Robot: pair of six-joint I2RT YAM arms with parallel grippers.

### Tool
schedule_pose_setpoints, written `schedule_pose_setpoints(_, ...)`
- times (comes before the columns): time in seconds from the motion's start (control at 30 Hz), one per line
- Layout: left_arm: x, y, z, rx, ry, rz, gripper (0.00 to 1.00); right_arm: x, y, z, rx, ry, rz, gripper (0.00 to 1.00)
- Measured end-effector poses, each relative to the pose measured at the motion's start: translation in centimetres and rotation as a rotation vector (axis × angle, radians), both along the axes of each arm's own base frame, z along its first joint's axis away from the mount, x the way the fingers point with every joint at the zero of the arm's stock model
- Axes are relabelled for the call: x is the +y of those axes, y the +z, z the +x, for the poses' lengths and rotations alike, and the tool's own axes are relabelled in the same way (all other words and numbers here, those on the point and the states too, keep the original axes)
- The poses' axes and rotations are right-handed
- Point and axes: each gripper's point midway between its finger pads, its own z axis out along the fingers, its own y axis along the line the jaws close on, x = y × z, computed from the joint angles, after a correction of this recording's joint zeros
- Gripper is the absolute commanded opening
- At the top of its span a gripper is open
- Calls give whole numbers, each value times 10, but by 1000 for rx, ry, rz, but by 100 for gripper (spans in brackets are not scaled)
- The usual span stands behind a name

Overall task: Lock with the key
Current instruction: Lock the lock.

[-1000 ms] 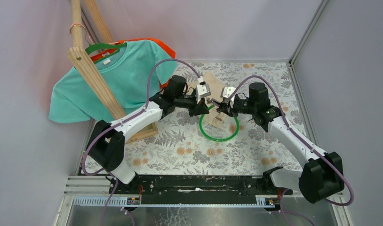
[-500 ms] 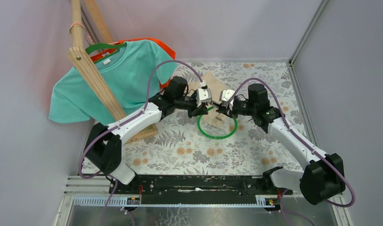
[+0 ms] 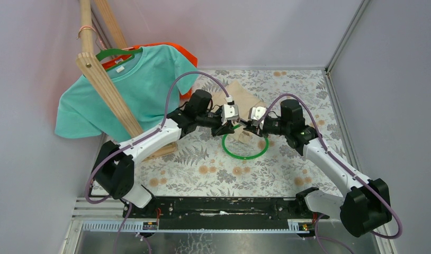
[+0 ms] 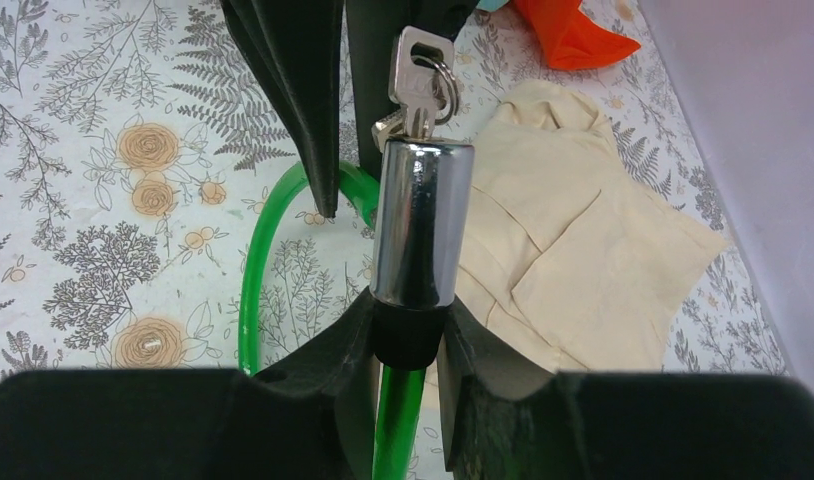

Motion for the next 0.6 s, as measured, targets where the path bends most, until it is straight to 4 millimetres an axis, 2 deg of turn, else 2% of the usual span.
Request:
schedule_pose_setpoints(0.27,1,9,-4,-14,-7,-15,44,6,-3,-7,4,37,14,0)
schedule_pose_setpoints(0.37,2,11,-4,-18,-4,-16,55,6,-4,-8,7,44,16,0)
schedule_pose_setpoints(0.6,22,14,-3,-33,14,33,63,8,-5,-12,13,60,23,0)
